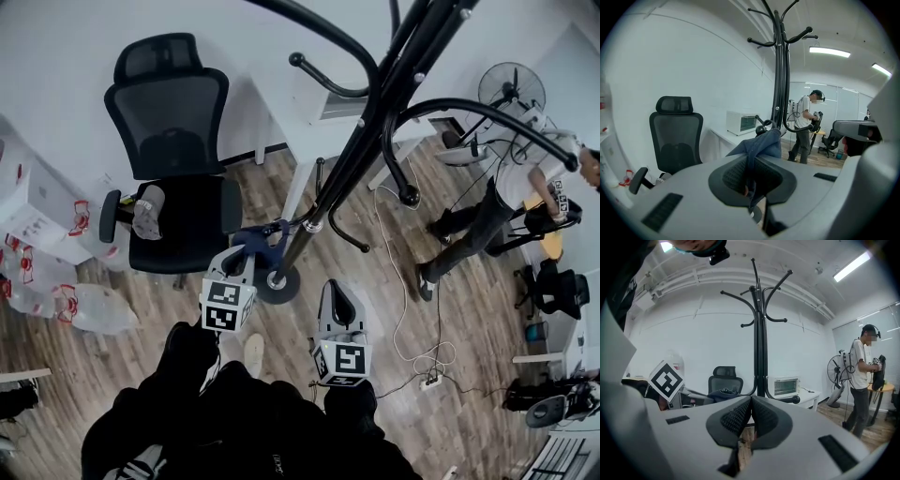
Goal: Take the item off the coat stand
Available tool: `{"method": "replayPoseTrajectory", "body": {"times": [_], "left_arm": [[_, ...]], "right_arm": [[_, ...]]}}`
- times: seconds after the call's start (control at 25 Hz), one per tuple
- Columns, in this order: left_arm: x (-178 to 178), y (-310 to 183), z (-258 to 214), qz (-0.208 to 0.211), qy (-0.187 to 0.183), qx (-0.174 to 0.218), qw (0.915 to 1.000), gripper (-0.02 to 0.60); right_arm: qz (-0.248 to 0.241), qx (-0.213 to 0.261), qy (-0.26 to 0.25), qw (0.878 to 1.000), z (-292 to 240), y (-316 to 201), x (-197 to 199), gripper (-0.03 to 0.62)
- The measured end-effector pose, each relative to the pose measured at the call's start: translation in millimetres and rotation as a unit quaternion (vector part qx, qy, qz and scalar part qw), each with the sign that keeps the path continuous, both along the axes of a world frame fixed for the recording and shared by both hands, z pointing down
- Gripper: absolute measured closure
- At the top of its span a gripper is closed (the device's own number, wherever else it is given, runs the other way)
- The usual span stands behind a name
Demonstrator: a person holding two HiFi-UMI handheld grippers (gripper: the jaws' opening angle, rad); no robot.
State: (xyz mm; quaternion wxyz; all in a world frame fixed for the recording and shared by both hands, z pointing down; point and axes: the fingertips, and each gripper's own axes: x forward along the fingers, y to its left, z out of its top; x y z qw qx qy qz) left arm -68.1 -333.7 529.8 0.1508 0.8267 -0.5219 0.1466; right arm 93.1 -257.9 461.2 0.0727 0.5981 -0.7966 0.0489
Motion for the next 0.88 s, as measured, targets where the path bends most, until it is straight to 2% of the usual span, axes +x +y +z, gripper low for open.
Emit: {"method": "replayPoseTrajectory", "body": {"times": [0.88], "left_arm": [[-29.7,21.2,-21.6,-0.028,0.002,0.020,0.9994,0.551]], "right_arm": [[-0.028,0.010,-0.001,1.000,-8.0,12.7,-24.8,0.577]]}}
